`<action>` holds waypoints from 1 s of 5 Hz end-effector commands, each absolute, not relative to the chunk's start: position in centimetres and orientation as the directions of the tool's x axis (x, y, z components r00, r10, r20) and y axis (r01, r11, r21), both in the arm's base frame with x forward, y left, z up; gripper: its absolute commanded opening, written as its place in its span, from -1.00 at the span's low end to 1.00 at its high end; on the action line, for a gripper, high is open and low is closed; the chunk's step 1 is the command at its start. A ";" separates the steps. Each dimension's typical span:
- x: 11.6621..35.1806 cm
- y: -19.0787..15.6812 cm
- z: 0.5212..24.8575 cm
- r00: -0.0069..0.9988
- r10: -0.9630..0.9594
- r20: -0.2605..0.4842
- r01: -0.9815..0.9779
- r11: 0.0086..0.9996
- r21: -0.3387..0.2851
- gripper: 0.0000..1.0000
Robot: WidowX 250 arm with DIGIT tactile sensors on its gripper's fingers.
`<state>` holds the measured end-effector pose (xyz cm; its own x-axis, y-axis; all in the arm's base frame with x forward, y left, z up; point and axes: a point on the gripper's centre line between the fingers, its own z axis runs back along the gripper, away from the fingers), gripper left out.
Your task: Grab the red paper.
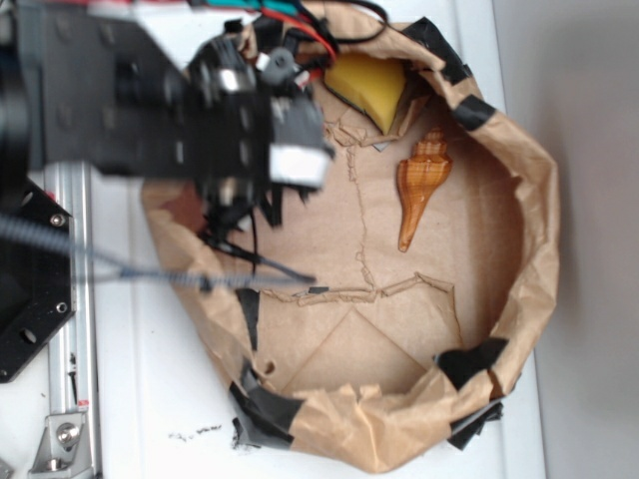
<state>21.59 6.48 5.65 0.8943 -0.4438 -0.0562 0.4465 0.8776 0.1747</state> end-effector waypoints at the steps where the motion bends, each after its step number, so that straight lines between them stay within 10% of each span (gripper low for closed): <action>1: 21.7 10.8 4.4 0.917 -0.399 -0.020 0.398 0.907 0.140 1.00; 2: 22.6 10.6 4.8 0.918 -0.396 -0.016 0.392 0.900 0.189 0.26; 3: 22.4 10.3 4.5 0.925 -0.380 -0.022 0.376 0.905 0.198 -1.00; 5: 22.5 8.2 6.6 0.936 -0.352 0.017 0.343 0.922 0.179 -1.00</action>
